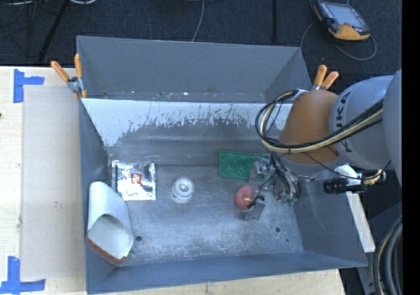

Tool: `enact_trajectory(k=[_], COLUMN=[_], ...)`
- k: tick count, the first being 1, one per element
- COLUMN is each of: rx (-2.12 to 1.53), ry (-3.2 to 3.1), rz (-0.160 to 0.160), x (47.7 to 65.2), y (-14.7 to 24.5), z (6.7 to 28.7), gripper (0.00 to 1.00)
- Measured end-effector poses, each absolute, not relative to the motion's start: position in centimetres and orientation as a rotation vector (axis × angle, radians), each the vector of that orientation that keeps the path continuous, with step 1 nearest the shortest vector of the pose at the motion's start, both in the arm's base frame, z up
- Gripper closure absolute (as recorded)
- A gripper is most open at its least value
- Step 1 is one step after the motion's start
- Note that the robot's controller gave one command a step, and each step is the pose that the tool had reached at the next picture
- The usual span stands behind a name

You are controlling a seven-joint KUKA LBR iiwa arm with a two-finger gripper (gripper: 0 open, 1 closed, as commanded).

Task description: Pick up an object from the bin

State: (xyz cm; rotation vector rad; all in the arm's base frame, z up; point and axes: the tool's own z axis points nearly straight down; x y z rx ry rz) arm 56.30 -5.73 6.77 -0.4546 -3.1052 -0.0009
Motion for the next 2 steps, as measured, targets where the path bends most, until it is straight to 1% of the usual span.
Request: enact_trajectory(k=[1,2], rx=[-0.372,-0.951], ry=[-3.118,-2.99], rz=[-0.001,0.001], x=[54.7,52.8], y=[-3.6,-4.5], z=[10.1,9.9], gripper=[0.0,0.0])
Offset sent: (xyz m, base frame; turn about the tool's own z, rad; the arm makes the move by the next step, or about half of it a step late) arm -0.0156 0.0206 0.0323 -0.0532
